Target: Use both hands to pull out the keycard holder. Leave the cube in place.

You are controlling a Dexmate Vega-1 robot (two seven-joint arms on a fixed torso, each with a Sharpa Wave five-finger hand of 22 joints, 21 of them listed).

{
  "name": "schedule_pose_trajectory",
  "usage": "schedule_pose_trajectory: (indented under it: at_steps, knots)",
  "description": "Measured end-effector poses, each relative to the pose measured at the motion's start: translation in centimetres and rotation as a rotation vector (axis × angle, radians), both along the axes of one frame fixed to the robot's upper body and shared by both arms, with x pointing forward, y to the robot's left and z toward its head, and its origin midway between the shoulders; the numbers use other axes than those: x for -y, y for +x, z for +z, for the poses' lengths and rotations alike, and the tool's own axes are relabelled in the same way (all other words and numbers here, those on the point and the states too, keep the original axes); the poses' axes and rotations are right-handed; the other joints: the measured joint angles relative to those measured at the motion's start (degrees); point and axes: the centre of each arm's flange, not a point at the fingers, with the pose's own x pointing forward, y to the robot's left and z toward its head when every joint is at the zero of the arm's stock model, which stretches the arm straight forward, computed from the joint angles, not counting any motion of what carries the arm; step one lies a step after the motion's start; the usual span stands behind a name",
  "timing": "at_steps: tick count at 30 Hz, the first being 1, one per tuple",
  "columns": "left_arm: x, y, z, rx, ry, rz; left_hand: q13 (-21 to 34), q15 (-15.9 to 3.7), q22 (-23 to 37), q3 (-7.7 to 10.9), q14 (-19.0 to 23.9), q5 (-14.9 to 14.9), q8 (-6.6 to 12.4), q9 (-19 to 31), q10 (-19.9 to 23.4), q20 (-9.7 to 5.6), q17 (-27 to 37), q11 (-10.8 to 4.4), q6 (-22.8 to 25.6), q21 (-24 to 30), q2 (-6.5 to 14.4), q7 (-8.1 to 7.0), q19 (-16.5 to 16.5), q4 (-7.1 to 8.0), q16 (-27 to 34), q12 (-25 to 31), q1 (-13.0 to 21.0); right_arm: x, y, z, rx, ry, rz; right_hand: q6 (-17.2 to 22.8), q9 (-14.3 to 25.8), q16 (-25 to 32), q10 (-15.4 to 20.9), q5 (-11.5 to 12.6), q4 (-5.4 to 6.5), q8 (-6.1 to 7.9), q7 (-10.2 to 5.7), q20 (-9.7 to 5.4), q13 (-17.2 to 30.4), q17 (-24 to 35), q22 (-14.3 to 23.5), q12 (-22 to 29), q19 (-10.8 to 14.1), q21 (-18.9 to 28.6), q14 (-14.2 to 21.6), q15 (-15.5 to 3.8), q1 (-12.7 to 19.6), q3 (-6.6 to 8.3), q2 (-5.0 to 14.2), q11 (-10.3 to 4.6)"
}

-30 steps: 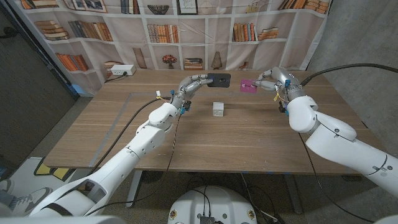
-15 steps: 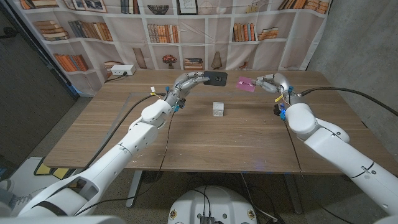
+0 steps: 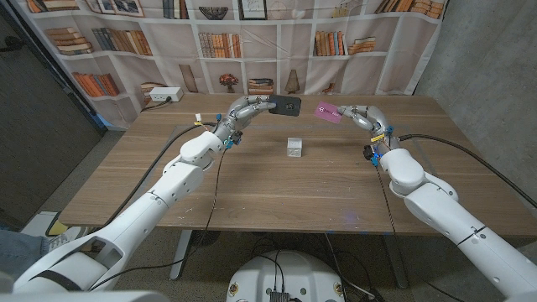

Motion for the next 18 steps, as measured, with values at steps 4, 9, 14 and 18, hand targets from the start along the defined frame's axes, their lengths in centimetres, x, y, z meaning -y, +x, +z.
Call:
schedule_pose_trajectory:
  at_steps: [4, 9, 14, 18]
  knots:
    - [-0.3, 0.2, 0.0, 0.008, -0.008, 0.001, 0.00, 0.00, 0.00, 0.00, 0.00, 0.19, -0.01, 0.00, 0.00, 0.00, 0.00, 0.00, 0.00, 0.00, 0.00, 0.00, 0.00, 0.00, 0.00, -0.01, 0.00, 0.2, 0.3, -0.1, 0.015, 0.032, 0.046, 0.21, 0.19, 0.00, 0.52, 0.00, 0.01, 0.00, 0.22, 0.01, 0.00, 0.00, 0.00, 0.00, 0.00, 0.41, 0.00, 0.00, 0.21, -0.30, 0.21, 0.09]
    - [-0.3, 0.3, 0.0, 0.019, -0.027, 0.002, 0.00, 0.00, 0.00, 0.00, 0.00, 0.19, -0.09, -0.02, 0.14, 0.00, -0.01, 0.14, 0.00, 0.00, 0.00, 0.00, 0.00, 0.00, 0.00, -0.02, 0.00, 0.7, 0.9, -0.3, 0.023, 0.066, 0.087, 0.31, 0.21, 0.00, 0.83, 0.00, 0.17, 0.10, 0.31, 0.01, 0.00, -0.27, 0.00, 0.00, 0.01, 0.41, 0.01, 0.00, 0.21, -0.47, 0.21, 0.39]
    - [-0.3, 0.2, -0.1, 0.027, -0.044, 0.005, 0.00, 0.00, 0.00, -0.01, 0.00, 0.18, -0.13, -0.05, 0.24, 0.00, 0.12, 0.24, 0.00, 0.00, 0.00, 0.00, 0.00, -0.01, 0.00, -0.06, 0.00, 1.1, 1.2, -0.4, 0.033, 0.087, 0.111, 0.30, 0.36, 0.00, 0.83, 0.00, 0.02, 0.48, 0.30, 0.01, 0.00, -0.26, 0.00, 0.00, 0.01, 0.41, 0.01, 0.00, 0.21, -0.62, 0.21, 0.39]
    - [-0.3, 0.2, -0.4, 0.024, -0.048, 0.007, 0.00, 0.00, 0.00, -0.18, 0.00, 0.16, -0.21, -0.05, 0.23, 0.00, 0.27, 0.23, 0.00, 0.00, 0.00, 0.00, 0.00, 0.16, 0.00, -0.18, 0.00, 1.2, 1.2, -0.4, 0.044, 0.101, 0.127, 0.30, 0.29, 0.00, 0.83, 0.00, 0.02, 0.48, 0.30, 0.02, -0.11, -0.26, 0.00, 0.00, 0.01, 0.41, 0.01, 0.00, 0.71, -0.62, 0.20, 0.39]
